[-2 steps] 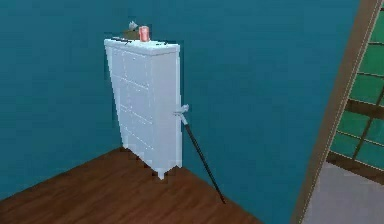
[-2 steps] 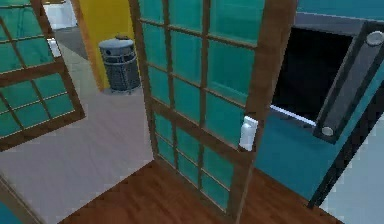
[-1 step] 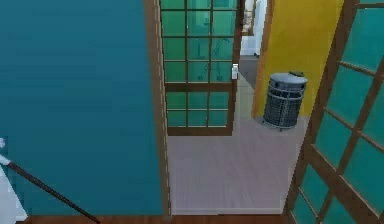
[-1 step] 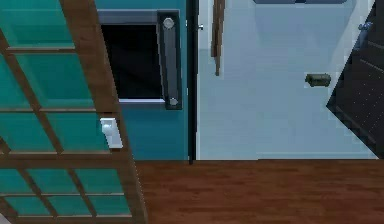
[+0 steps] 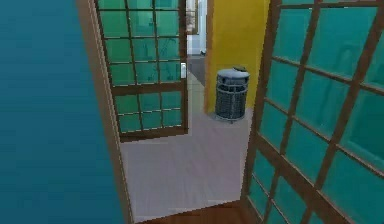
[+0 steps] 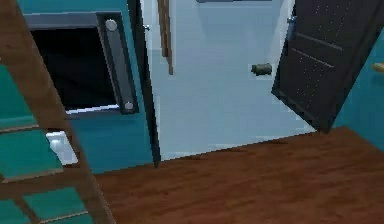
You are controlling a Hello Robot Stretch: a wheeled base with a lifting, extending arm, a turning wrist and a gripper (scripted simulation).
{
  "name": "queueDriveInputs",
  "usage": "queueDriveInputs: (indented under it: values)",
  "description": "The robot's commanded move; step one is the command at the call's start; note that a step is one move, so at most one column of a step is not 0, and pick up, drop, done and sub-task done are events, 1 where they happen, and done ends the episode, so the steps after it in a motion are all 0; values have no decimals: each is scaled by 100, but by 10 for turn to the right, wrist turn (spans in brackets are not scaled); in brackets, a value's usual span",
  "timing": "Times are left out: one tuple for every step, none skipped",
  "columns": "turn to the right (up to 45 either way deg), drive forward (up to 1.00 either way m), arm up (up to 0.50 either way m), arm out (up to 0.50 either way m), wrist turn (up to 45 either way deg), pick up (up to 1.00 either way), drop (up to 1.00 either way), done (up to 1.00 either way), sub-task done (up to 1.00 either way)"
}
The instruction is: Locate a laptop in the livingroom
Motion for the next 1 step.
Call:
queueDriveInputs:
  values:
    - [0,50,0,0,0,0,0,0,0]
